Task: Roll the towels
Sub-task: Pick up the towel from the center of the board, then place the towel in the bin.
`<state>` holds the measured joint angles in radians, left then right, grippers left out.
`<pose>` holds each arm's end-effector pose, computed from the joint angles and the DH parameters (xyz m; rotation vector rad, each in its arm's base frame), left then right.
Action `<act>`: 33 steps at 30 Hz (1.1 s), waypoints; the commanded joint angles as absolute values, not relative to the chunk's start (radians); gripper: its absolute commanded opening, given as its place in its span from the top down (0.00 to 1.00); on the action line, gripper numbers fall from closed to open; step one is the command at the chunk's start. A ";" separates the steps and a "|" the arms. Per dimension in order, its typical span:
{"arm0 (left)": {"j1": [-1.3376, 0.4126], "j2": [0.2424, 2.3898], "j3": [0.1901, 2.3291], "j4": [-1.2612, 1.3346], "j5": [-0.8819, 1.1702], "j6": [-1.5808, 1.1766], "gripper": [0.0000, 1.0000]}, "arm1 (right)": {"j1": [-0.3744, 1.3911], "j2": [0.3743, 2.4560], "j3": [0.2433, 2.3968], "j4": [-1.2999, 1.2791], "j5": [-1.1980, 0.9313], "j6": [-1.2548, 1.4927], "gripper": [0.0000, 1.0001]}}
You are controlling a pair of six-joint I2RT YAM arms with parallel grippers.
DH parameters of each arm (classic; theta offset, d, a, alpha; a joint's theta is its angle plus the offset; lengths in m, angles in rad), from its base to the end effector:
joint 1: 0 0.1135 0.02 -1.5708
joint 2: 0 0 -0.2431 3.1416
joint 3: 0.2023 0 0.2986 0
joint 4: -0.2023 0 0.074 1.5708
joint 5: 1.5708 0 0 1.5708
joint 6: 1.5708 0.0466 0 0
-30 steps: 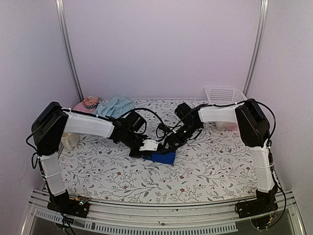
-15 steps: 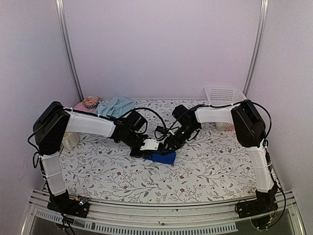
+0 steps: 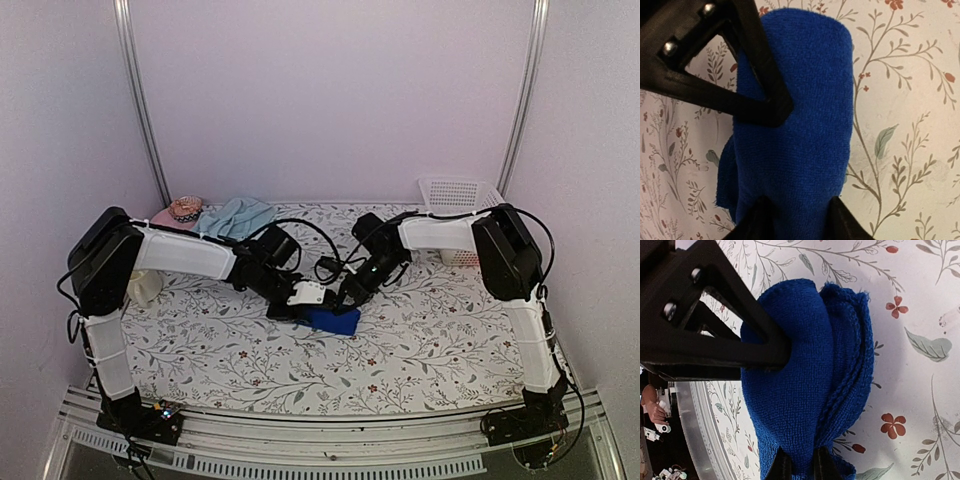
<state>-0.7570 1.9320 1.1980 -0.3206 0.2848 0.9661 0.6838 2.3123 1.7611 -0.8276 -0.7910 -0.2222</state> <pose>0.2977 -0.2992 0.0863 2.0254 1.6093 -0.2974 0.3552 0.3322 0.0859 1.3659 -2.5413 -1.2351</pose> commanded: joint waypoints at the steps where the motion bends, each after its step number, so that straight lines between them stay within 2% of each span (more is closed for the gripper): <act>1: -0.704 1.908 1.199 -0.306 0.269 0.906 0.50 | 0.689 2.316 1.770 -0.851 -0.790 -0.232 0.98; 5: -0.673 1.797 1.171 -0.277 0.339 0.882 0.22 | 0.663 2.258 1.735 -0.798 -0.773 -0.198 0.98; 6: -0.666 1.761 1.155 -0.267 0.349 0.875 0.12 | 0.652 2.230 1.718 -0.775 -0.768 -0.191 0.98; 9: -0.648 1.643 1.080 -0.224 0.351 0.856 0.03 | 0.625 2.160 1.672 -0.721 -0.750 -0.158 0.98; 20: -0.547 1.388 0.859 -0.162 0.333 0.754 0.03 | 0.486 1.921 1.528 -0.586 -0.641 -0.052 0.98; 27: -0.474 1.301 0.771 -0.247 0.310 0.727 0.03 | 0.277 1.694 1.415 -0.540 -0.506 -0.005 0.98; 33: -0.462 1.214 0.691 -0.276 0.314 0.692 0.03 | 0.061 1.595 1.369 -0.529 -0.411 0.023 0.98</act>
